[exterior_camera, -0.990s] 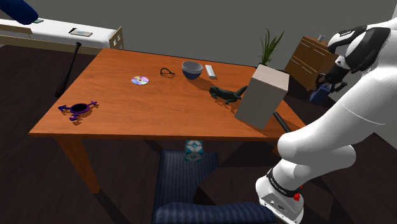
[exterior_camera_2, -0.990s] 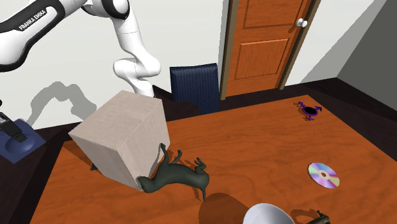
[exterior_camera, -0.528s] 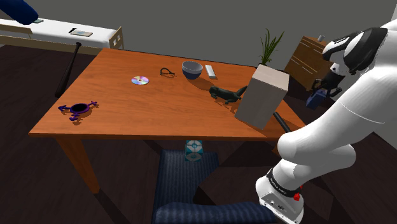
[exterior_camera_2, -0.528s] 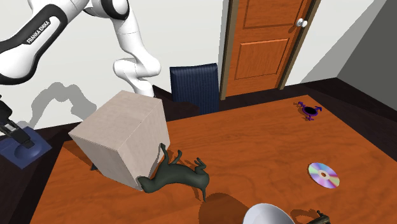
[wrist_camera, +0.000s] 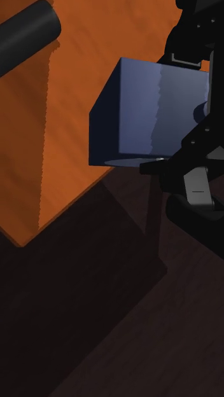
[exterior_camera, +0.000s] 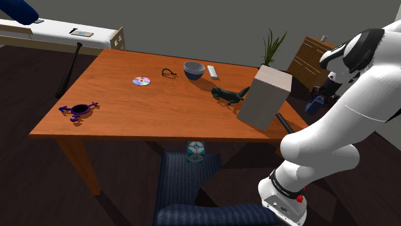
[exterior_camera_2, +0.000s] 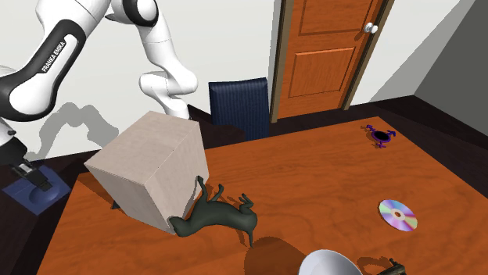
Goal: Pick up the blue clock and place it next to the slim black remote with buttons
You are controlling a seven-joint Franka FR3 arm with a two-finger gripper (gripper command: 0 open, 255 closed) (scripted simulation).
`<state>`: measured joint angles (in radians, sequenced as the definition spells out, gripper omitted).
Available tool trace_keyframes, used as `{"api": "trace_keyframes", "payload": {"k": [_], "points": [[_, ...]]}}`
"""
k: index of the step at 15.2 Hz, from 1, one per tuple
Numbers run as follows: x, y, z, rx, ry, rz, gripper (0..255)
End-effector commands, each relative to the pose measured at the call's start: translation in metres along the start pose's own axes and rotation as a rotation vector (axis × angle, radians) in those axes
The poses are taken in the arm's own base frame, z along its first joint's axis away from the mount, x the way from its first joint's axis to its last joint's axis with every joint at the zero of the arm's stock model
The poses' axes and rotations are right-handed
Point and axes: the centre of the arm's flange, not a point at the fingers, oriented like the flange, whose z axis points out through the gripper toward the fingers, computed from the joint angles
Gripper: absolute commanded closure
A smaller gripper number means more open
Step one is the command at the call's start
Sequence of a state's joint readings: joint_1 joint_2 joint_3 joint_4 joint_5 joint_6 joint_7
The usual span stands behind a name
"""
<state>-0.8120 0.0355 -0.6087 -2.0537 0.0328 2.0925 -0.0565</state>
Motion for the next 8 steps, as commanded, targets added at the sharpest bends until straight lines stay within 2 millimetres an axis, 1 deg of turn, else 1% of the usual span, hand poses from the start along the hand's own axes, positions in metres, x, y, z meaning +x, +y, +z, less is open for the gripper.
{"api": "trace_keyframes", "payload": {"k": [1, 8], "points": [[0.000, 0.000, 0.010, 0.000, 0.001, 0.000, 255], [-0.001, 0.001, 0.047, 0.000, 0.001, 0.000, 255]]}}
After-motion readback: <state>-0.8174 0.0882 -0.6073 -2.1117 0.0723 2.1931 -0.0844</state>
